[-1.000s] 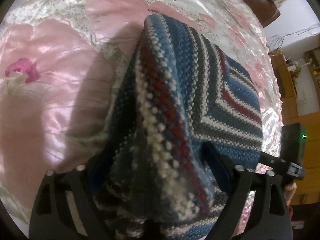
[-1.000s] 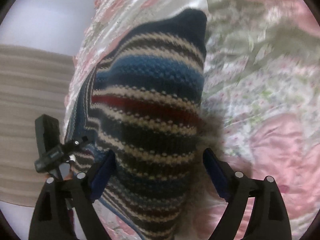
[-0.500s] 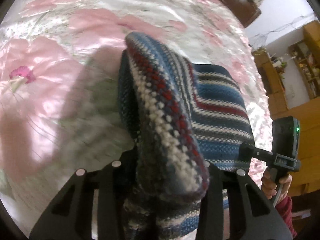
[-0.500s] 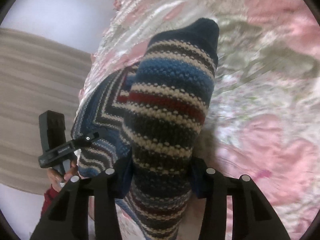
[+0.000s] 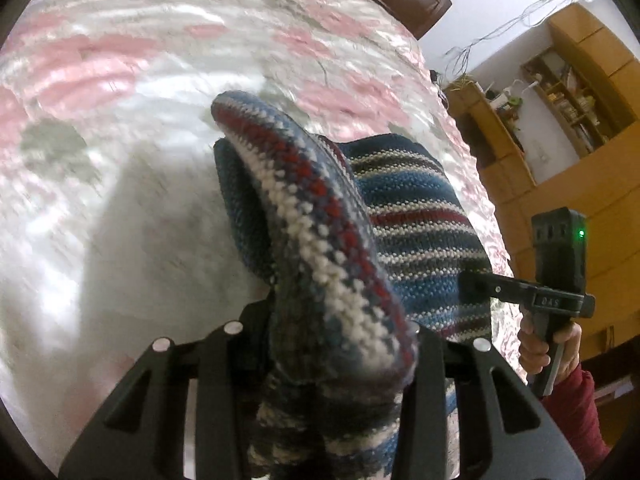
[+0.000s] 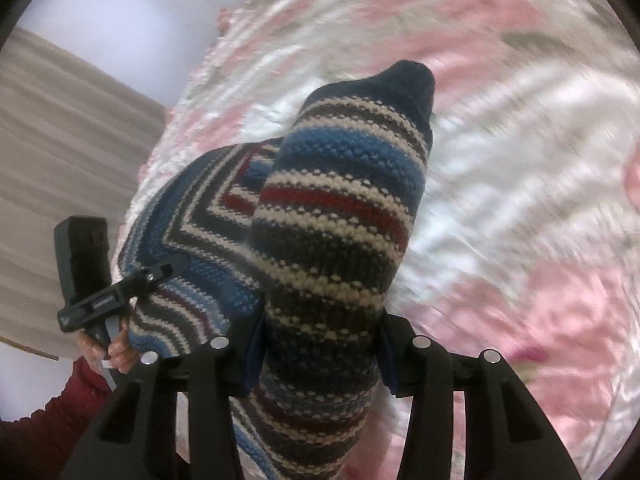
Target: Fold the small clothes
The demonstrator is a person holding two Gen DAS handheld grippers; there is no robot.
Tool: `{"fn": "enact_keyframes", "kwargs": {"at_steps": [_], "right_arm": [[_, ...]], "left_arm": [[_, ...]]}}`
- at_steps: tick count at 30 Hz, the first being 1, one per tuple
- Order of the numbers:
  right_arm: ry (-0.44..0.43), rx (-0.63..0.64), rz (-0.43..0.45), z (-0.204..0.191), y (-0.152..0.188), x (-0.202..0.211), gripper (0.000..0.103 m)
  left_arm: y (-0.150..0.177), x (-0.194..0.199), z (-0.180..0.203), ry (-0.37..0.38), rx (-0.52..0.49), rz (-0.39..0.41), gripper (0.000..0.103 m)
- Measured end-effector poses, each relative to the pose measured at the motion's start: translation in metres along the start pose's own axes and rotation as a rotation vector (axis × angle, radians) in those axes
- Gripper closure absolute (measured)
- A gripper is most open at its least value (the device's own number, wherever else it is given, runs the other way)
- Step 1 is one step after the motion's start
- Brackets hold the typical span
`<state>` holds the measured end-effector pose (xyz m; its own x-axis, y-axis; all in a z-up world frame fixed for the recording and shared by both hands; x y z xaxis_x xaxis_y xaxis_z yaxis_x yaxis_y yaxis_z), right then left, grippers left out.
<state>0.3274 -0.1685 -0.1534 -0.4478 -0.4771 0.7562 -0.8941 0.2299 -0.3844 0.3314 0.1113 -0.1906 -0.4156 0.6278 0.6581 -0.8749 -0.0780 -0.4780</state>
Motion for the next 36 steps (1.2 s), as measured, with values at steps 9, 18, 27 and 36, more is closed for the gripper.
{"fn": "enact_keyframes", "kwargs": {"at_steps": [9,18,27,36], "right_arm": [[-0.030,-0.128,0.003,0.062,0.045,-0.024,0.050],[0.050,-0.061,0.028,0.029,0.072,0.024,0.027],[0.047,-0.202,-0.092,0.047,0.141,0.016,0.061],[0.098,-0.160,-0.058,0.040,0.140,0.024,0.081]], "left_arm": [[0.055,-0.041,-0.023,-0.064,0.015,-0.013,0.062],[0.057,0.024,0.013,-0.176,-0.103,0.063,0.047],[0.101,0.035,0.000,-0.294,-0.101,0.038,0.057],[0.114,0.031,-0.010,-0.315,-0.093,0.029,0.062]]}}
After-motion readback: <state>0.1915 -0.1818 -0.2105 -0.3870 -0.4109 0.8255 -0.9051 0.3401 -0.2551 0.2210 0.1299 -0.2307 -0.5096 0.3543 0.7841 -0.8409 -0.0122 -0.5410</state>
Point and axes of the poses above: each gripper's, at about its wrist camera, not at the fingertips, and x roughly against the way its jaws point, z to its right, y to its underside, the point moved 4 cm from there along -x, roughly the way its jaws point, and after that the axes turned 11 degrees about z, right-handed, at the moved point
